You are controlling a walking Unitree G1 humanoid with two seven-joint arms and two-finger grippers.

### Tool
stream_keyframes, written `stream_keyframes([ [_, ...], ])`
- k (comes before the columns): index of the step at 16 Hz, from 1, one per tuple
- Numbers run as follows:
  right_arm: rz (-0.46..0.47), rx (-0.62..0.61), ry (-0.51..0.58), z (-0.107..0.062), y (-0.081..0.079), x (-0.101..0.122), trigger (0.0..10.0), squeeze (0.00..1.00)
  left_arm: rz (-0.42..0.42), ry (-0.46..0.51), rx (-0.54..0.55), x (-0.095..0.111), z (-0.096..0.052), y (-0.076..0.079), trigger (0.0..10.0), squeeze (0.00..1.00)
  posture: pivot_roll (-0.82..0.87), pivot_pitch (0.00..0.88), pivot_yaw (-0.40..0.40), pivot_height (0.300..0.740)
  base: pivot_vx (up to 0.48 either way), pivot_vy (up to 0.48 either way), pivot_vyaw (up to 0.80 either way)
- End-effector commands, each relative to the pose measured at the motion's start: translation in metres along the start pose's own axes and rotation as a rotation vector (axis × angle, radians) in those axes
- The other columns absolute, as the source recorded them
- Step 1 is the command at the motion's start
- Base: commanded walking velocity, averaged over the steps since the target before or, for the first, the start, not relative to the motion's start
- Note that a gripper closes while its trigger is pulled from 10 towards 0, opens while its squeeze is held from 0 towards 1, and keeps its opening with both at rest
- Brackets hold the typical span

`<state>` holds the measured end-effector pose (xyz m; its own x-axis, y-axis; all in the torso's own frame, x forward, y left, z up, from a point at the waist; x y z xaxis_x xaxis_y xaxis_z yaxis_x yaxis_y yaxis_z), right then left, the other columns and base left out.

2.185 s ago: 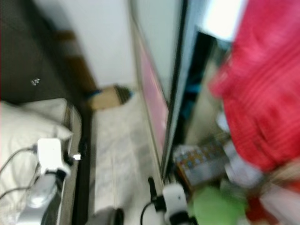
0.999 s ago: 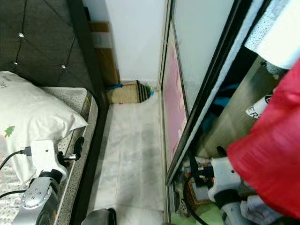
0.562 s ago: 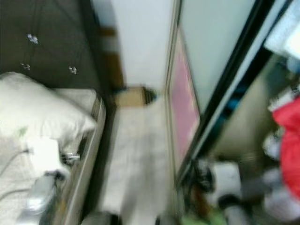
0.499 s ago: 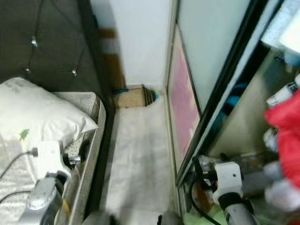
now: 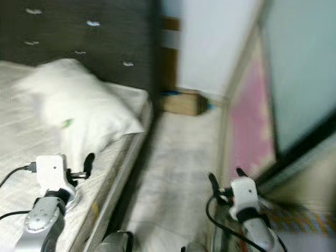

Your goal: Clean up the room

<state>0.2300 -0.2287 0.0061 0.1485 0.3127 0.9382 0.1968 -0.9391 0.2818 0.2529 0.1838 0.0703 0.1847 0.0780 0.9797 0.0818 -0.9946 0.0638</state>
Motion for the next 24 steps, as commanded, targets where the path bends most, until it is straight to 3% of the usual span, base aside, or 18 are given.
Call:
stream_keyframes([
  [1, -0.007, 0.006, -0.006, -0.002, 0.003, -0.005, 10.0, 0.00, 0.006, 0.006, 0.012, 0.001, 0.000, -0.003, 10.0, 0.00, -0.03, 0.096, -0.018, 0.740, 0.000, 0.000, 0.80],
  [4, -0.005, 0.045, 0.013, -0.008, 0.025, -0.011, 10.0, 0.00, 0.008, 0.005, -0.003, 0.001, 0.001, 0.000, 10.0, 0.00, -0.03, 0.090, -0.021, 0.740, 0.000, 0.000, 0.80],
  [8, 0.012, 0.086, 0.072, -0.014, 0.035, -0.004, 10.0, 0.00, 0.006, 0.005, -0.013, 0.000, 0.002, 0.002, 10.0, 0.00, -0.04, 0.086, -0.020, 0.740, 0.000, 0.000, 0.80],
  [10, 0.020, 0.118, 0.095, -0.011, 0.033, 0.000, 10.0, 0.00, 0.006, 0.008, -0.016, 0.001, 0.003, 0.004, 10.0, 0.00, -0.04, 0.086, -0.017, 0.740, 0.000, 0.000, 0.80],
  [13, 0.039, 0.171, 0.120, 0.010, 0.033, 0.012, 10.0, 0.00, 0.009, 0.013, -0.018, 0.002, 0.003, 0.005, 10.0, 0.00, -0.03, 0.088, -0.019, 0.740, 0.000, 0.000, 0.80],
  [15, 0.043, 0.203, 0.156, 0.017, 0.025, 0.025, 10.0, 0.00, 0.007, 0.014, -0.017, 0.002, 0.003, 0.005, 10.0, 0.00, -0.03, 0.089, -0.020, 0.740, 0.000, 0.000, 0.80],
  [20, 0.053, 0.222, 0.309, 0.017, -0.025, 0.087, 10.0, 0.00, 0.002, 0.020, -0.014, 0.002, 0.003, 0.005, 10.0, 0.00, -0.03, 0.083, -0.014, 0.740, 0.000, 0.000, 0.75],
  [22, 0.060, 0.227, 0.357, 0.034, -0.047, 0.129, 10.0, 0.00, 0.001, 0.030, -0.015, 0.004, 0.005, 0.005, 10.0, 0.00, -0.03, 0.087, -0.012, 0.740, 0.000, 0.000, 0.62],
  [24, 0.054, 0.222, 0.383, 0.032, -0.050, 0.167, 10.0, 0.00, 0.016, 0.034, -0.010, 0.006, 0.006, 0.004, 10.0, 0.00, -0.03, 0.088, -0.007, 0.740, 0.000, 0.000, 0.80],
])
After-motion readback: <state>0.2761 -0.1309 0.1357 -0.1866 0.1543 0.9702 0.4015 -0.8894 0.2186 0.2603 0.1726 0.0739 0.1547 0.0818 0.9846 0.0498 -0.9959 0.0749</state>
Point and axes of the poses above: a point about 5 cm out from each wrist's last joint towards the gripper, its own z axis pointing out of the wrist towards the gripper, its own x axis along the axis of the wrist's last joint, y = z × x, the point moved 4 cm from there along z, pointing out of the wrist towards the gripper, and after that the axes turned 5 degrees about -z, right-handed, at the moved point
